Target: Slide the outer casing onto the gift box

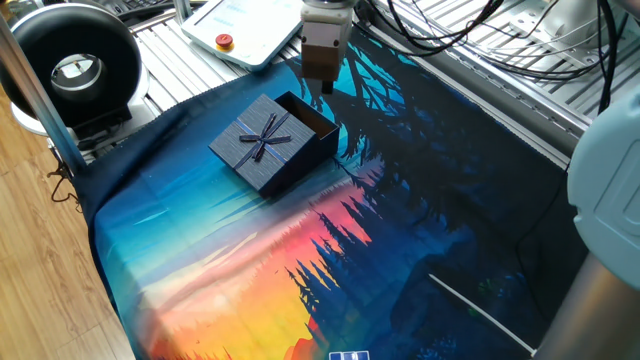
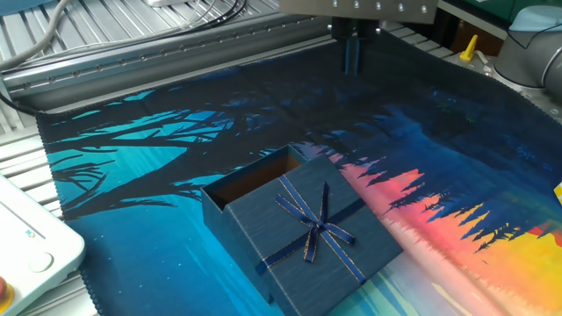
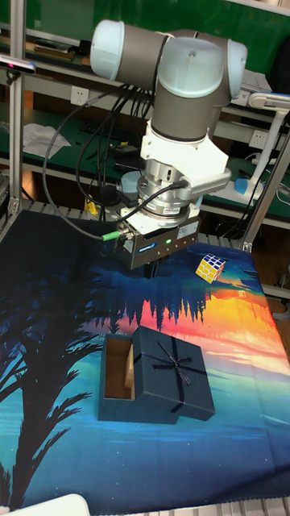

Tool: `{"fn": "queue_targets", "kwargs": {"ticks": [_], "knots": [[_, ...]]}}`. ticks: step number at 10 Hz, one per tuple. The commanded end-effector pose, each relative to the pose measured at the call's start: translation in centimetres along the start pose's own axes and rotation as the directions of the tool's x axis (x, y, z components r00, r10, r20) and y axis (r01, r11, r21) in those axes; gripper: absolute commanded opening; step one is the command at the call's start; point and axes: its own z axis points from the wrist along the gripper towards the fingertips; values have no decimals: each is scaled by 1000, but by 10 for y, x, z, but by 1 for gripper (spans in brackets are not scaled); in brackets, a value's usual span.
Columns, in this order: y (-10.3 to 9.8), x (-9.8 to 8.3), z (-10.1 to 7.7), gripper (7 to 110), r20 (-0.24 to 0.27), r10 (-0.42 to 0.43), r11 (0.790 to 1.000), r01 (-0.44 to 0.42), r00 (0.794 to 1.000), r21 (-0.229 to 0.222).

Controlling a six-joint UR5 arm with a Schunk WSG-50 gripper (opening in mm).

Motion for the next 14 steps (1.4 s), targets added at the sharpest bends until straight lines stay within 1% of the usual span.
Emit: {"fn": "queue_targets", "kwargs": {"ticks": [1, 2, 4, 7, 8, 10, 11, 13, 14], "knots": [[10, -1, -2, 7, 2, 55, 998, -55, 998, -40], [5, -2, -1, 7, 10, 31, 999, -31, 999, -20], [10, -9, -2, 7, 38, 4, 999, -2, 999, -42], [12, -4, -2, 7, 21, -68, 996, 69, 997, -47], [23, 0, -2, 7, 5, -51, 995, 52, 999, -91], [25, 2, -3, 7, -1, -43, 994, 43, 999, -100], [24, 2, -3, 7, -4, -40, 994, 39, 999, -98], [11, 9, -2, 7, -33, -54, 998, 52, 998, -45], [8, 10, -1, 7, -38, -54, 998, 52, 998, -36]]}}
